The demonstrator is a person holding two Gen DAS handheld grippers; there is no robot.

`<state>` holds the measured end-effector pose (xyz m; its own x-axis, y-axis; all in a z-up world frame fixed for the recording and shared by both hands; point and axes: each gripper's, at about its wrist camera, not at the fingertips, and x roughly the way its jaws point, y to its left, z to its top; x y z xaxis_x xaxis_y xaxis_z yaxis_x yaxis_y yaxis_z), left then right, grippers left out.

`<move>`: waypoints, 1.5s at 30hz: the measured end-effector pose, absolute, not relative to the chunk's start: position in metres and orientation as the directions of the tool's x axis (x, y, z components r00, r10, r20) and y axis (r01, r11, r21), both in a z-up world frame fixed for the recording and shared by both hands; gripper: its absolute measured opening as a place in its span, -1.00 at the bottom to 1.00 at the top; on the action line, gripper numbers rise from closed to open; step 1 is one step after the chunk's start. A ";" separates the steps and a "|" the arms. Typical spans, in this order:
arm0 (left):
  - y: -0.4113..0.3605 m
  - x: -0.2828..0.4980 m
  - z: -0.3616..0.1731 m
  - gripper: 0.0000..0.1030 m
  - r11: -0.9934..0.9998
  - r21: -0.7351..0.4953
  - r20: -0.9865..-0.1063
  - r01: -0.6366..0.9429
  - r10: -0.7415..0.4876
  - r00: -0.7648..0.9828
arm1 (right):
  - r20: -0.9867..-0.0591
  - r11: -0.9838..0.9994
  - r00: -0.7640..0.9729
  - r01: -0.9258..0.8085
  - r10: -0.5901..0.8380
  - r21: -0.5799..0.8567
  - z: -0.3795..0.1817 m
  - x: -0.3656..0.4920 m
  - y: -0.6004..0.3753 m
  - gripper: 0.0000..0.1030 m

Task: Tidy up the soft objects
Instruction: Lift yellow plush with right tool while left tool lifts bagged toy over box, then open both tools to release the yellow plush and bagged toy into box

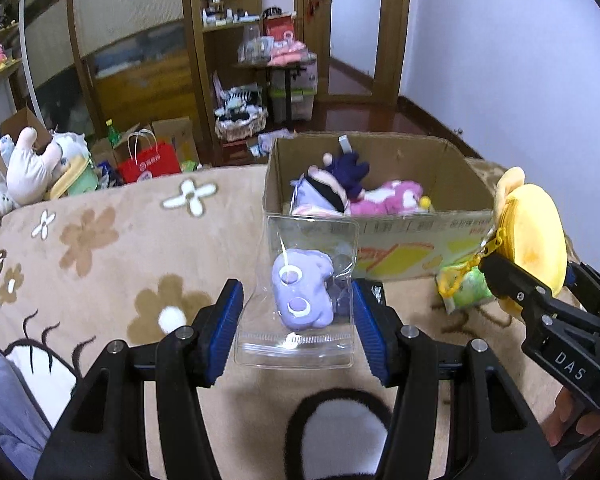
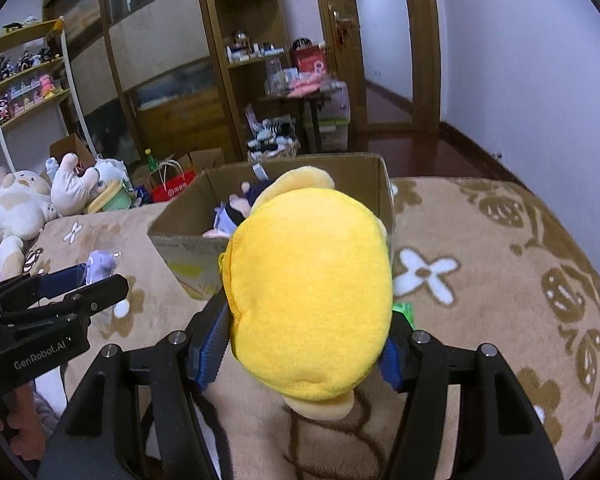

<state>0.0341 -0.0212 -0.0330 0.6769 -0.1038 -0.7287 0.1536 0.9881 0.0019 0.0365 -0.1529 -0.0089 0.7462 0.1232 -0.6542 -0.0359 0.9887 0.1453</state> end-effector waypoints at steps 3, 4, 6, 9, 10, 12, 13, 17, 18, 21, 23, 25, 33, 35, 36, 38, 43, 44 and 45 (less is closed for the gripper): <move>-0.022 0.037 -0.025 0.05 0.987 0.005 -0.707 0.162 -0.111 0.699 | -0.626 0.992 0.772 -0.047 0.113 0.121 -0.002 0.036 -0.152 0.28; -0.023 0.038 -0.023 0.05 0.986 0.012 -0.697 0.165 -0.110 0.709 | -0.618 0.992 0.778 -0.052 0.110 0.111 0.000 0.037 -0.152 0.28; -0.025 0.041 -0.019 0.05 0.986 0.033 -0.677 0.163 -0.098 0.729 | -0.595 0.994 0.798 -0.060 0.100 0.087 0.003 0.040 -0.151 0.28; -0.027 0.049 -0.015 0.05 0.985 0.025 -0.665 0.168 -0.109 0.739 | -0.572 0.995 0.814 -0.071 0.099 0.071 0.006 0.048 -0.152 0.28; -0.028 0.052 -0.014 0.05 0.985 0.027 -0.660 0.170 -0.110 0.743 | -0.566 0.995 0.819 -0.074 0.100 0.070 0.006 0.051 -0.152 0.28; -0.031 0.058 -0.010 0.05 0.983 0.044 -0.647 0.177 -0.107 0.755 | -0.557 0.994 0.824 -0.081 0.106 0.070 0.009 0.057 -0.152 0.28; -0.033 0.061 -0.008 0.05 0.982 0.045 -0.643 0.183 -0.112 0.758 | -0.554 0.994 0.825 -0.083 0.108 0.070 0.010 0.061 -0.152 0.28; -0.038 0.075 0.003 0.05 0.977 0.041 -0.622 0.208 -0.138 0.771 | -0.535 0.992 0.836 -0.098 0.124 0.077 0.019 0.074 -0.153 0.28; -0.041 0.080 0.007 0.05 0.975 0.048 -0.615 0.219 -0.144 0.776 | -0.528 0.992 0.840 -0.105 0.128 0.074 0.022 0.078 -0.154 0.28; -0.049 0.092 0.015 0.05 0.970 0.073 -0.596 0.233 -0.145 0.789 | -0.507 0.991 0.851 -0.122 0.136 0.062 0.031 0.087 -0.154 0.28; -0.053 0.099 0.019 0.05 0.967 0.083 -0.590 0.241 -0.147 0.794 | -0.496 0.989 0.856 -0.135 0.148 0.061 0.035 0.094 -0.155 0.28; -0.056 0.109 0.020 0.05 0.966 0.091 -0.587 0.243 -0.145 0.797 | -0.487 0.987 0.859 -0.145 0.158 0.064 0.039 0.101 -0.158 0.29; -0.061 0.137 0.009 0.05 0.967 0.064 -0.601 0.245 -0.158 0.783 | -0.509 0.985 0.843 -0.150 0.172 0.085 0.024 0.128 -0.165 0.30; -0.061 0.142 0.002 0.05 0.968 0.061 -0.609 0.244 -0.157 0.777 | -0.521 0.985 0.836 -0.146 0.174 0.095 0.017 0.133 -0.165 0.30; -0.062 0.144 -0.002 0.05 0.967 0.064 -0.613 0.245 -0.156 0.775 | -0.527 0.985 0.832 -0.144 0.174 0.099 0.013 0.135 -0.166 0.30; -0.065 0.148 -0.009 0.05 0.966 0.078 -0.619 0.247 -0.147 0.771 | -0.543 0.985 0.822 -0.140 0.172 0.100 0.005 0.141 -0.166 0.30; -0.068 0.160 -0.033 0.06 0.964 0.071 -0.653 0.258 -0.151 0.742 | -0.572 0.985 0.802 -0.129 0.170 0.112 -0.013 0.150 -0.172 0.30; -0.069 0.163 -0.037 0.06 0.963 0.072 -0.660 0.261 -0.150 0.736 | -0.578 0.985 0.799 -0.126 0.169 0.114 -0.016 0.152 -0.173 0.31; -0.069 0.165 -0.040 0.06 0.963 0.071 -0.666 0.260 -0.148 0.731 | -0.584 0.986 0.794 -0.123 0.168 0.117 -0.020 0.153 -0.174 0.31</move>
<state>0.1652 -0.0691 -0.0404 0.7313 -0.1480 -0.6658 0.2597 0.9631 0.0712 0.1534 -0.1744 -0.0195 0.7940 0.1682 -0.5842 -0.1225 0.9855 0.1172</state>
